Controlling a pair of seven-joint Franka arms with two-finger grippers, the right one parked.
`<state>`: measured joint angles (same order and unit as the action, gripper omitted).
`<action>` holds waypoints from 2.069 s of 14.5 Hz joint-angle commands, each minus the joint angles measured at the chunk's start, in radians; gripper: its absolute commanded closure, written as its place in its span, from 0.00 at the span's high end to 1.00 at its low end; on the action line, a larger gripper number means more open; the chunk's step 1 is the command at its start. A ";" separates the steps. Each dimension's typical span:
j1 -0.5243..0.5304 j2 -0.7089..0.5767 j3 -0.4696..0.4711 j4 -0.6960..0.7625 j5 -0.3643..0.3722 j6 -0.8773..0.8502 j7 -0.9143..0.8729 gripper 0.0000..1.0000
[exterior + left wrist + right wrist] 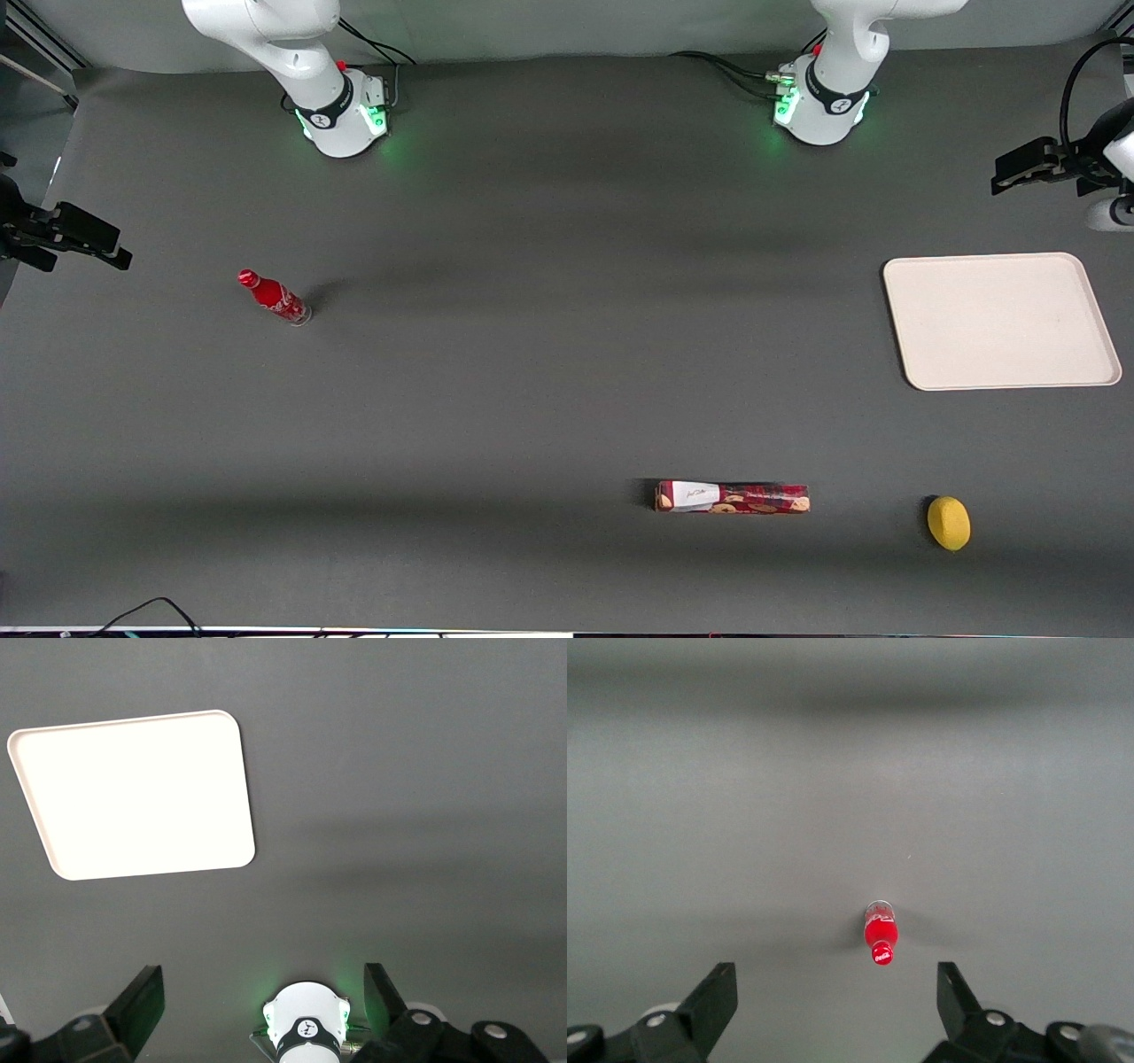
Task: Place red cookie box on tray
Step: 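Move the left gripper down toward the red plaid cookie box, then lower the open left gripper over the box and close on it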
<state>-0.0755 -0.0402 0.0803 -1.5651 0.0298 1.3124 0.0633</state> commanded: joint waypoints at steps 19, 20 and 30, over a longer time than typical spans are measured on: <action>-0.030 0.617 -0.186 0.280 -0.122 0.529 -1.362 1.00; -0.032 0.655 -0.186 0.280 -0.123 0.609 -1.393 1.00; -0.053 0.895 -0.224 0.267 -0.031 1.077 -1.445 1.00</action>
<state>-0.1106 0.8066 -0.1365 -1.3253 -0.0490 2.3315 -1.3498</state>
